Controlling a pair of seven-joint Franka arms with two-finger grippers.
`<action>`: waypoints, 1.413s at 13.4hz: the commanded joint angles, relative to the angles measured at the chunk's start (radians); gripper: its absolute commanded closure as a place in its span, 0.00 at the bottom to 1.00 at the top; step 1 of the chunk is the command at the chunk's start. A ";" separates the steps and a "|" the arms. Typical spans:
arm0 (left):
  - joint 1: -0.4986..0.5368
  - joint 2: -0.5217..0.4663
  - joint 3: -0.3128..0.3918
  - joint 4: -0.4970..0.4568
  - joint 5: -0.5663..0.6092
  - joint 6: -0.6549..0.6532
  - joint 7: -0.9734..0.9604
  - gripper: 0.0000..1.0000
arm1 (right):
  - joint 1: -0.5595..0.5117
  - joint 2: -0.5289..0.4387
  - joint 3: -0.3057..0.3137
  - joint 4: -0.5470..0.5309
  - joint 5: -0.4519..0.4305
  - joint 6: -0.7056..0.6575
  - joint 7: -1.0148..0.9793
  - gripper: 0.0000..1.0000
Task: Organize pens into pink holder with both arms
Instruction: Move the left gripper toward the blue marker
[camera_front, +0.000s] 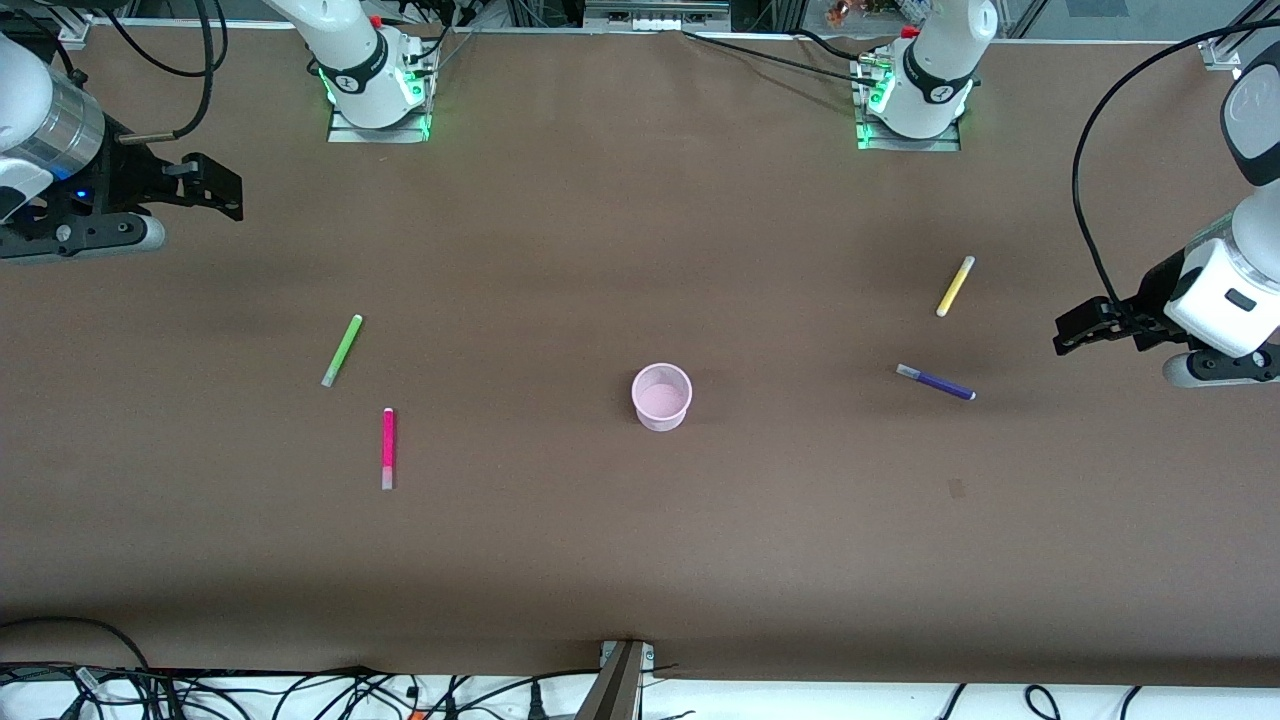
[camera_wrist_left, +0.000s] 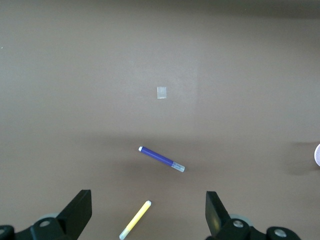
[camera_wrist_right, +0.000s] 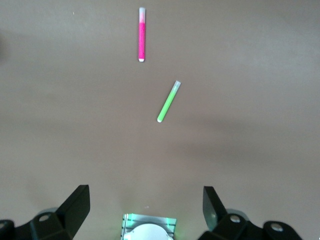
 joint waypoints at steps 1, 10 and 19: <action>0.003 0.013 -0.003 0.028 -0.005 -0.009 0.009 0.00 | -0.017 -0.024 -0.004 -0.028 0.057 0.025 0.089 0.00; 0.014 0.110 0.000 0.033 -0.007 -0.002 -0.053 0.00 | -0.017 -0.019 -0.004 -0.022 0.051 0.027 0.085 0.00; 0.043 0.262 0.000 -0.059 -0.010 0.097 -0.593 0.00 | -0.017 -0.015 -0.004 -0.022 0.053 0.029 0.080 0.00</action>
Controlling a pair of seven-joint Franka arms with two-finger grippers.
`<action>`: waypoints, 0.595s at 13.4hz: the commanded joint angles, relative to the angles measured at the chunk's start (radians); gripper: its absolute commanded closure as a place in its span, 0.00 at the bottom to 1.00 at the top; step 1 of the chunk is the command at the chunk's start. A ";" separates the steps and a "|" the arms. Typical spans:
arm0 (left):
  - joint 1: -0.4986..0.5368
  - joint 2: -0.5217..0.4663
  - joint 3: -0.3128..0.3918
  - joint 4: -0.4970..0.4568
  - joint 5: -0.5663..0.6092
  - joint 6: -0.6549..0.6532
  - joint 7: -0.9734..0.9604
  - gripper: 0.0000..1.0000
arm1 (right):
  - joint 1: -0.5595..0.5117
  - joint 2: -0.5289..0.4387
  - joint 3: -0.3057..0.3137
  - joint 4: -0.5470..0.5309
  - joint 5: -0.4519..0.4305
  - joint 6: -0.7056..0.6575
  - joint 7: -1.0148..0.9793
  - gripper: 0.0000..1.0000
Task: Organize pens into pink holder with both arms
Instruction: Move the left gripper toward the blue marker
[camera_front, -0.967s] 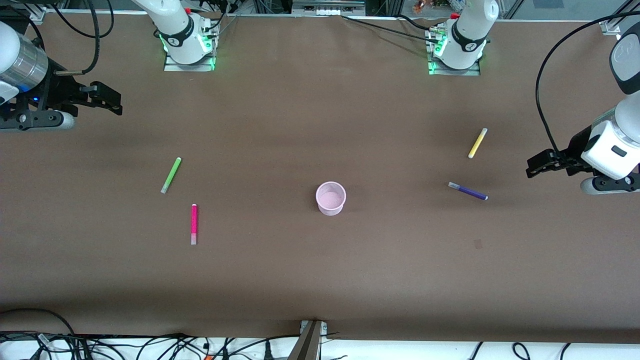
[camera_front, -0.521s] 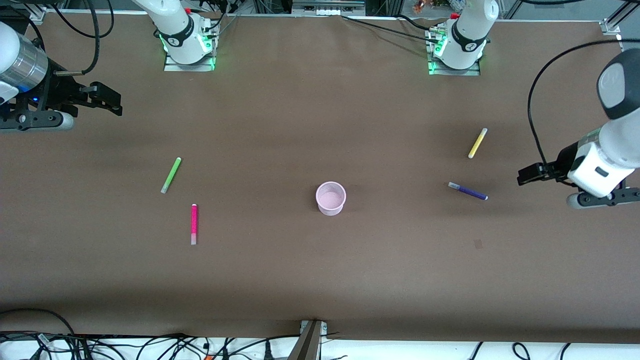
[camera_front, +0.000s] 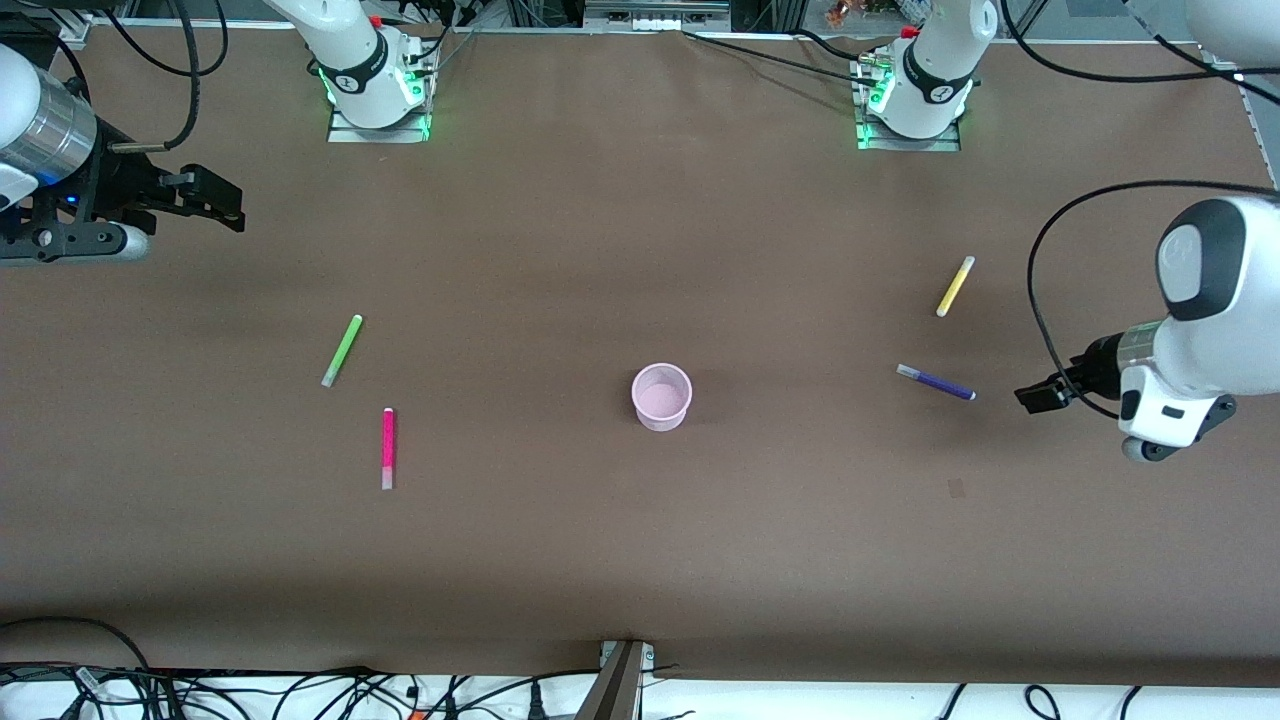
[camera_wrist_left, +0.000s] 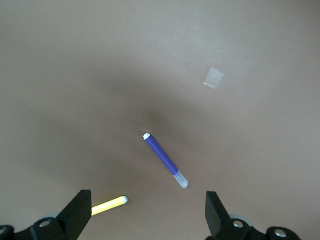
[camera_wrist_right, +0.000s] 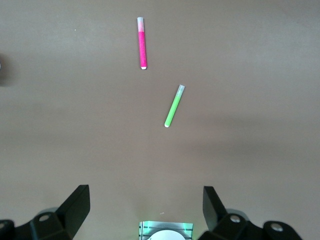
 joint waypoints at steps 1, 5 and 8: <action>-0.004 0.005 -0.008 -0.084 -0.010 0.099 -0.203 0.00 | -0.013 -0.016 0.005 -0.019 0.016 0.012 0.006 0.00; -0.019 0.015 -0.017 -0.200 -0.005 0.204 -0.407 0.00 | -0.015 -0.016 0.005 -0.019 0.016 0.012 0.006 0.00; -0.019 0.015 -0.016 -0.269 -0.004 0.325 -0.491 0.00 | -0.015 -0.016 0.005 -0.019 0.014 0.012 0.006 0.00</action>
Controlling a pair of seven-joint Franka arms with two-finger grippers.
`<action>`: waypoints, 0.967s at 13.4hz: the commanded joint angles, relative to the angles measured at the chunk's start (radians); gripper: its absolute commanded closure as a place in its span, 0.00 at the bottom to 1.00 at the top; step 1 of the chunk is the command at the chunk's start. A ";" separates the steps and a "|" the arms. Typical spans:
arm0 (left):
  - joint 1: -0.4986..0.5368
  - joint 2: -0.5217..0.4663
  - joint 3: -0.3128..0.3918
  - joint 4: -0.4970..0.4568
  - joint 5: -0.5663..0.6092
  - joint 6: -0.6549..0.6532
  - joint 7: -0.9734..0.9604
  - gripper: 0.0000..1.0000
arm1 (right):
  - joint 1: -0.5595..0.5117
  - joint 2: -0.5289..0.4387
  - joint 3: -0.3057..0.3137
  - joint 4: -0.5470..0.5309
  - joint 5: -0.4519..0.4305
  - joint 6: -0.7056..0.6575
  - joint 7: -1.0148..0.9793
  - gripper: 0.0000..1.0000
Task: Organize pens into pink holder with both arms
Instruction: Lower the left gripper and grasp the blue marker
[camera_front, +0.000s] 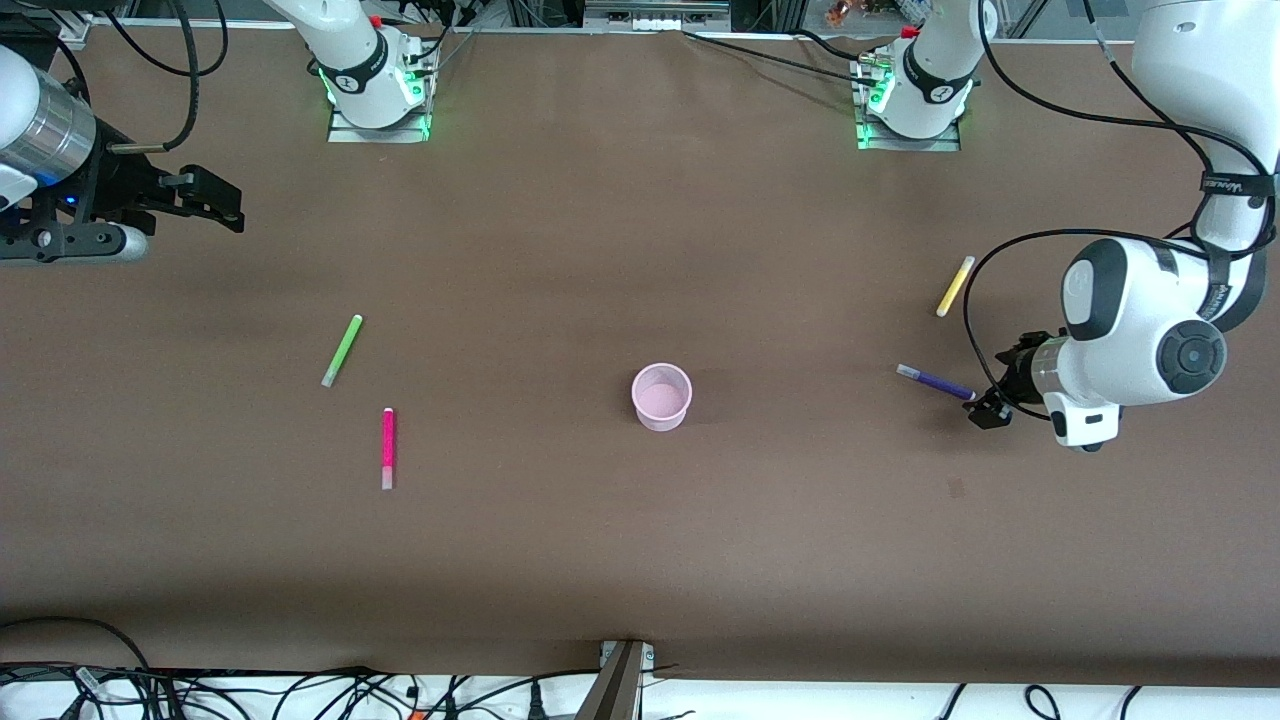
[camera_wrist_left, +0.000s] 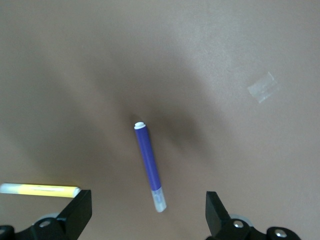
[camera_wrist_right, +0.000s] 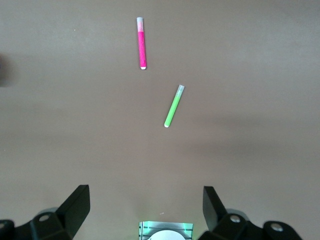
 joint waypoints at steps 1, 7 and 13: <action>0.001 -0.022 0.002 -0.083 -0.004 0.092 -0.072 0.00 | -0.013 -0.016 0.005 -0.018 0.016 0.011 0.006 0.00; 0.006 -0.010 0.003 -0.176 -0.004 0.238 -0.115 0.00 | -0.013 -0.008 0.005 -0.017 0.019 0.040 0.006 0.00; 0.001 0.047 0.003 -0.207 -0.004 0.357 -0.118 0.00 | -0.013 -0.008 0.005 -0.017 0.019 0.043 0.006 0.00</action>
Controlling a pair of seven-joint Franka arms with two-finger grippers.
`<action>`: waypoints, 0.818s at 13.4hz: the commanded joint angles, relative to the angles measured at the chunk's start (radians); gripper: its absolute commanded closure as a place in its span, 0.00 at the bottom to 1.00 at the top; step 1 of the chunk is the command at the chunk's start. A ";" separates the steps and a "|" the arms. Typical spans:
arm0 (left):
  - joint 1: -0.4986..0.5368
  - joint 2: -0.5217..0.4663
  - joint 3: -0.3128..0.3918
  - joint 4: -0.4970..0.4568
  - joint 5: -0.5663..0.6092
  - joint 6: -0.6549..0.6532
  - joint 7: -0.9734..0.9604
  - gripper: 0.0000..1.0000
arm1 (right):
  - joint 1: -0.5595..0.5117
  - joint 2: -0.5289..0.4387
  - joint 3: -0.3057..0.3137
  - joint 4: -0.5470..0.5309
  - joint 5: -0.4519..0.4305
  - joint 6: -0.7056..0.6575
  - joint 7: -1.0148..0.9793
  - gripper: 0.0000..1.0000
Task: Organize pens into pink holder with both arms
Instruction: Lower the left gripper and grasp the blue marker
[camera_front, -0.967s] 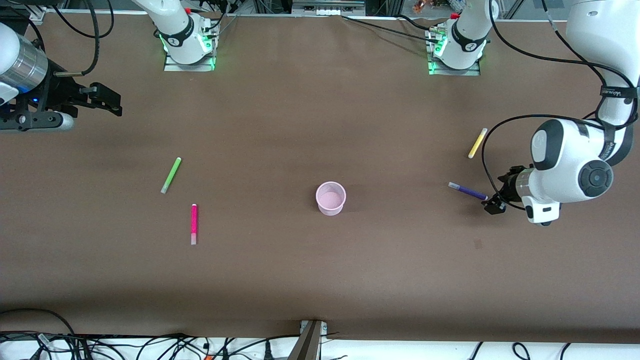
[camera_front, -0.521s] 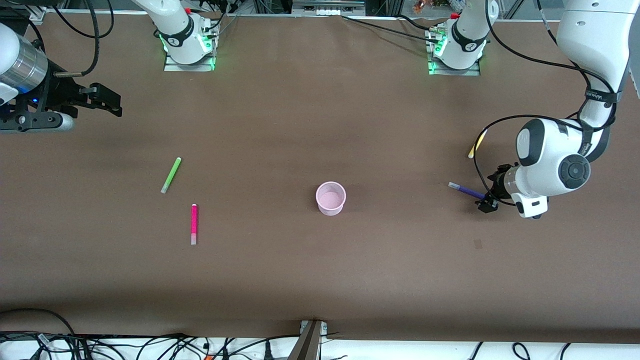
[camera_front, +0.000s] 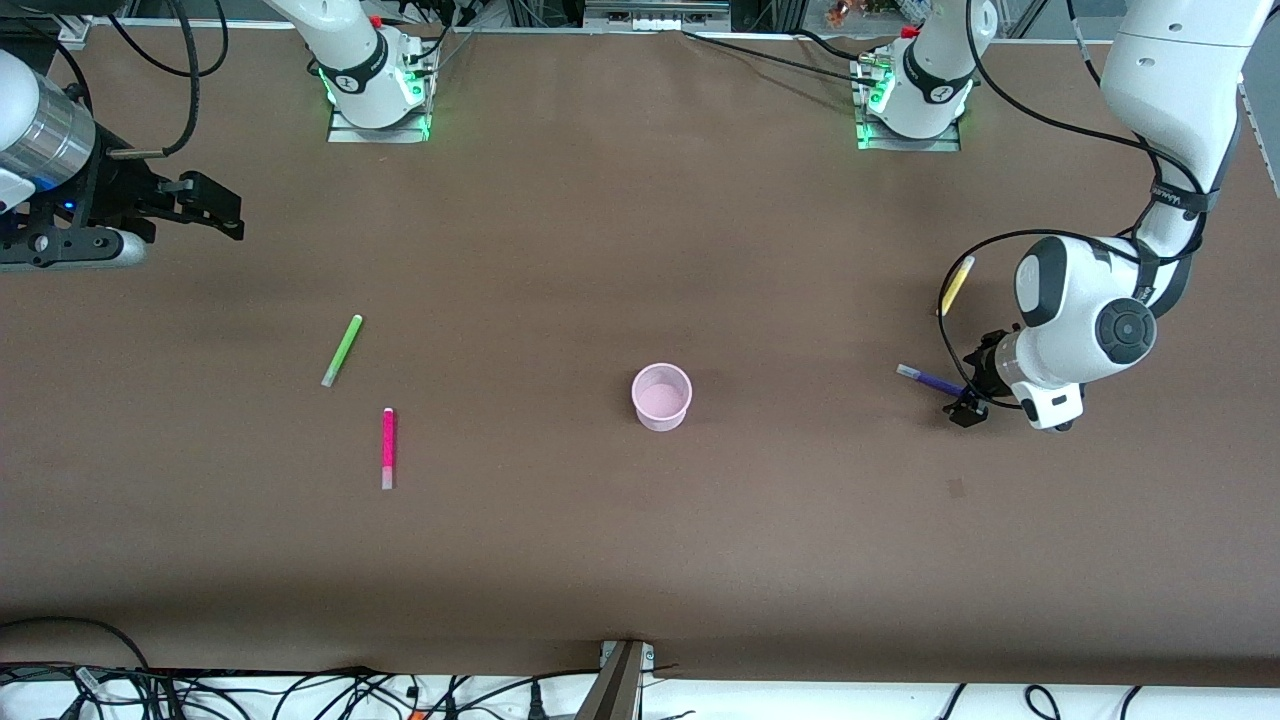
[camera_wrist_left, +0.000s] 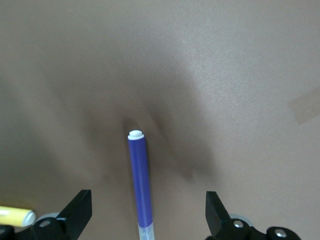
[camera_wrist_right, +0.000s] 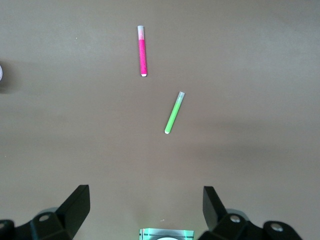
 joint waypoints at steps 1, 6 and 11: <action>-0.001 0.035 -0.003 -0.010 -0.004 0.064 -0.013 0.00 | -0.012 -0.011 0.005 -0.014 0.020 0.021 0.006 0.00; -0.004 0.052 -0.002 -0.011 -0.002 0.082 -0.011 0.27 | -0.011 -0.011 0.007 -0.014 0.020 0.024 0.006 0.00; -0.003 0.048 -0.002 -0.010 0.005 0.081 -0.011 0.99 | -0.011 -0.011 0.007 -0.014 0.022 0.039 0.006 0.00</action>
